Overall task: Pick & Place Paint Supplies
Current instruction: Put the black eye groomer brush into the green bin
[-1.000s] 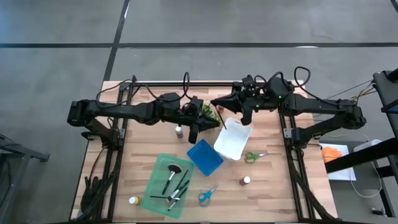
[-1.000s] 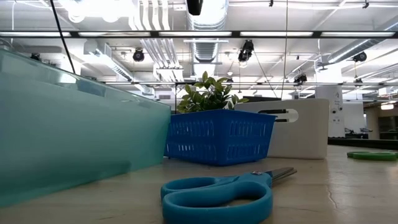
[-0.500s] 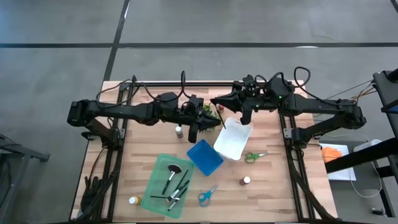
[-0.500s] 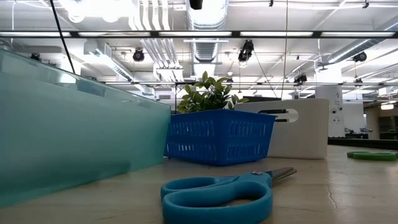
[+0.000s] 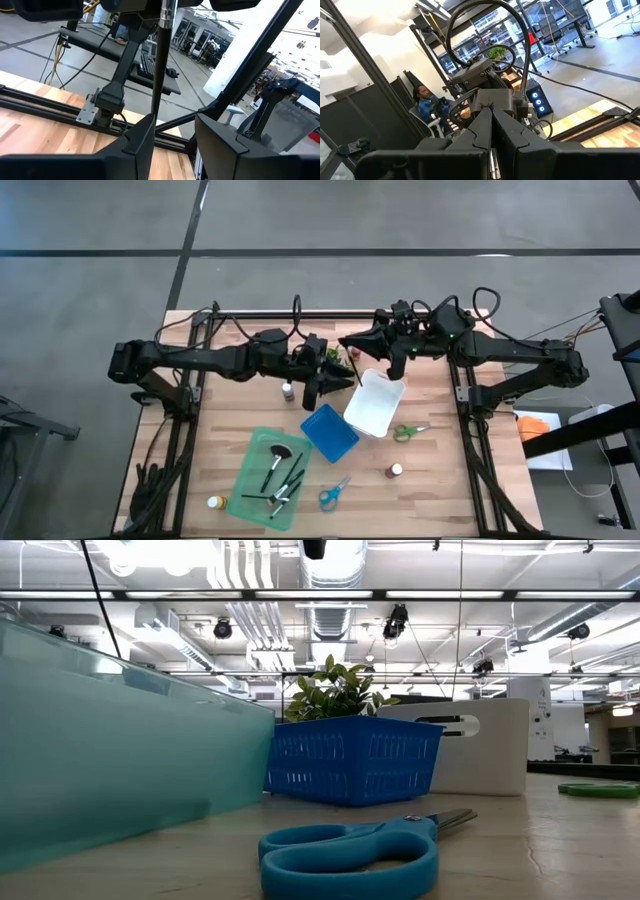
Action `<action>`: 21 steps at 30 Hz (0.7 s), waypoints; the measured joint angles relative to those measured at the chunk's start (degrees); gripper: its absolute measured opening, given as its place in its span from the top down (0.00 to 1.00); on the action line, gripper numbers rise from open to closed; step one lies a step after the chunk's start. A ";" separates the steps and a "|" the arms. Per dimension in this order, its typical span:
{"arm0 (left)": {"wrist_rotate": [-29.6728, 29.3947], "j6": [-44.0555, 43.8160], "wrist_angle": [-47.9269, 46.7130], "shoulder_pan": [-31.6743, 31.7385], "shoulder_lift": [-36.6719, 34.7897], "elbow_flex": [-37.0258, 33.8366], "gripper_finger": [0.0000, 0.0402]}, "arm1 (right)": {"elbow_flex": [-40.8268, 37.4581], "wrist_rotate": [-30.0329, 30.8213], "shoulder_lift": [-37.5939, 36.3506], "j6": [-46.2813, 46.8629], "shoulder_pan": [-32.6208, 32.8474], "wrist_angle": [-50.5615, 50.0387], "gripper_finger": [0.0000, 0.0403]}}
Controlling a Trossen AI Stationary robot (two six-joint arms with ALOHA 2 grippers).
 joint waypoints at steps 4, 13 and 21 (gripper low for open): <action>-0.78 0.15 0.22 0.30 0.00 0.02 0.62 | 0.00 -0.05 0.01 0.07 0.26 0.00 0.98; -0.78 -0.02 2.54 0.90 0.00 0.09 0.62 | -0.02 -0.14 1.62 0.02 0.24 0.59 0.98; -1.84 -2.01 0.58 0.90 0.00 0.09 0.82 | -0.07 -0.20 2.44 -0.02 0.09 2.57 0.98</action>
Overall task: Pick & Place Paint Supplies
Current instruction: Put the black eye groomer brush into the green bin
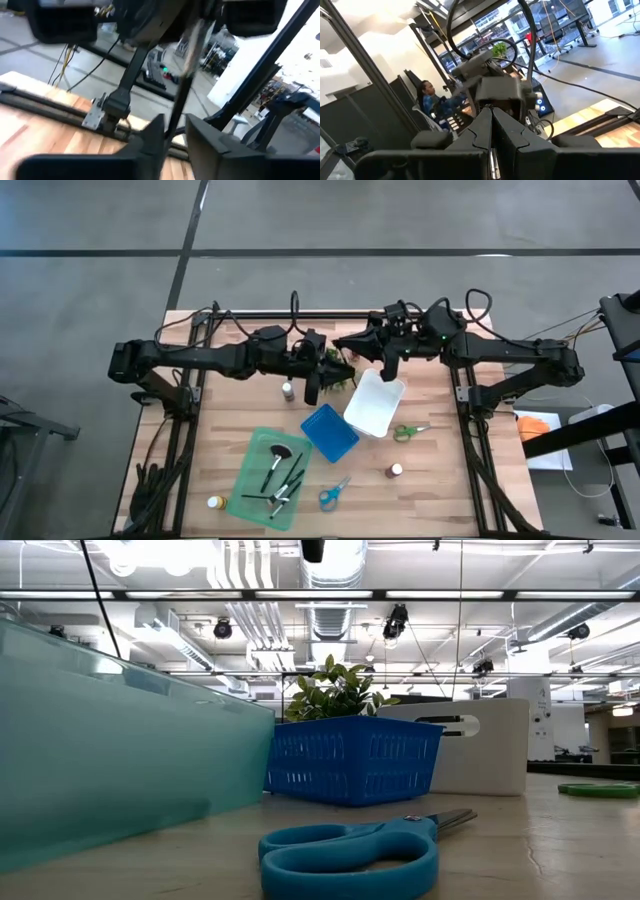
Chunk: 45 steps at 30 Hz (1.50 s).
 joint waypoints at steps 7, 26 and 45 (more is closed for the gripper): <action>1.06 0.21 -1.84 0.00 -0.04 0.00 0.96 | -0.04 0.19 0.09 -0.06 -0.04 -0.39 0.98; 21.73 3.31 -35.95 -2.54 -7.07 -0.25 0.96 | 0.09 -0.02 -1.21 4.37 -0.11 -0.95 0.88; 23.14 -17.56 -38.08 -19.75 -10.84 -21.18 0.96 | 0.35 -1.32 -3.50 4.24 -0.13 -6.90 0.54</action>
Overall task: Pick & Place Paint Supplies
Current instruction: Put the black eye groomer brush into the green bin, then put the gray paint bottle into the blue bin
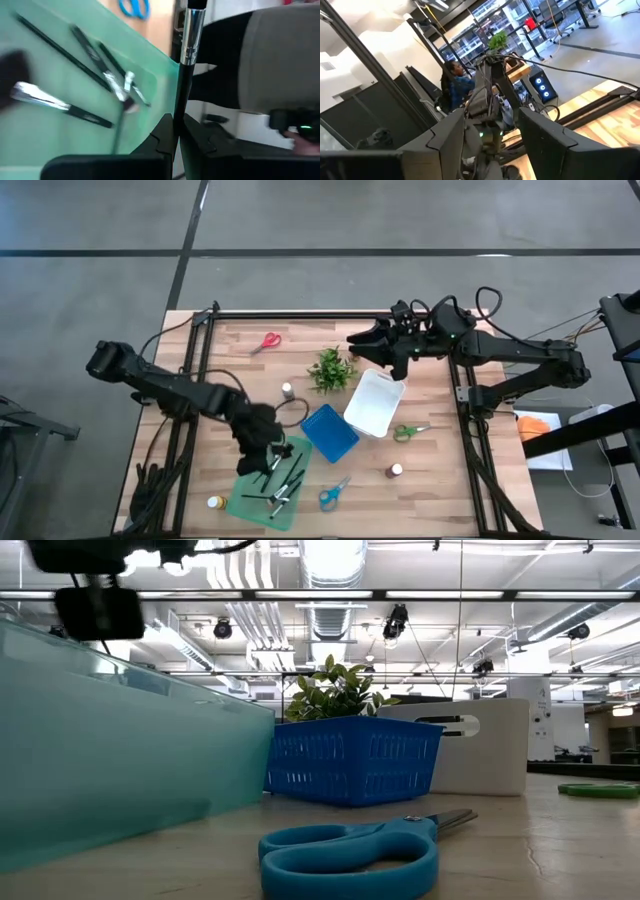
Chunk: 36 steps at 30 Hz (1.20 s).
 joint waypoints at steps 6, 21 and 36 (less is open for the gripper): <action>-1.08 -14.73 8.36 -3.18 0.00 -7.11 0.82 | -0.04 -0.06 -0.56 0.50 0.00 0.05 0.54; 1.91 -1.72 8.46 -2.50 -2.36 -3.06 0.45 | -0.09 -0.21 -1.16 0.27 -0.26 -2.94 0.54; -21.52 28.61 -6.25 8.09 -8.70 12.76 0.44 | -0.09 0.25 -1.70 -1.03 -0.28 -3.87 0.54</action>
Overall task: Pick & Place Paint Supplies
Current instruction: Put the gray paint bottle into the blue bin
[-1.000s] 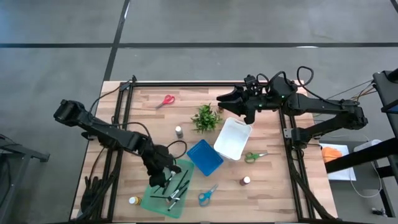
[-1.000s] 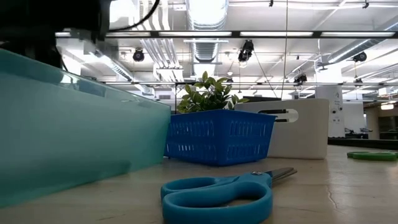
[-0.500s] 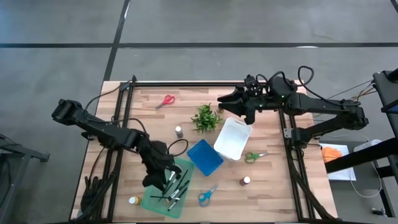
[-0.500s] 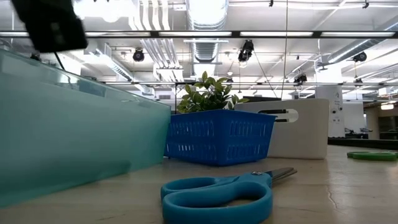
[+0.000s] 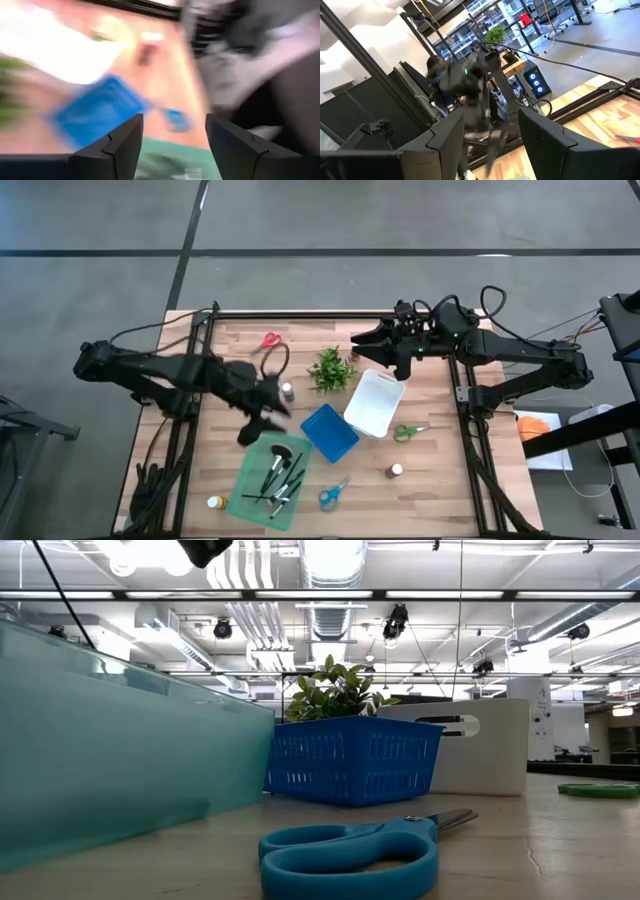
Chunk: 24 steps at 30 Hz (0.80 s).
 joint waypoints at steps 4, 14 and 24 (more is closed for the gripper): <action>-11.01 8.28 -15.36 4.87 1.79 8.51 0.44 | 0.00 0.02 -0.18 -0.02 0.00 -0.45 0.54; -3.86 15.26 -37.02 11.48 3.89 8.69 0.44 | -0.02 -0.07 -0.45 0.22 0.44 -2.14 0.54; -10.61 22.66 -26.78 8.76 6.71 2.70 0.44 | -0.07 -0.02 -0.86 0.03 0.42 -2.04 0.54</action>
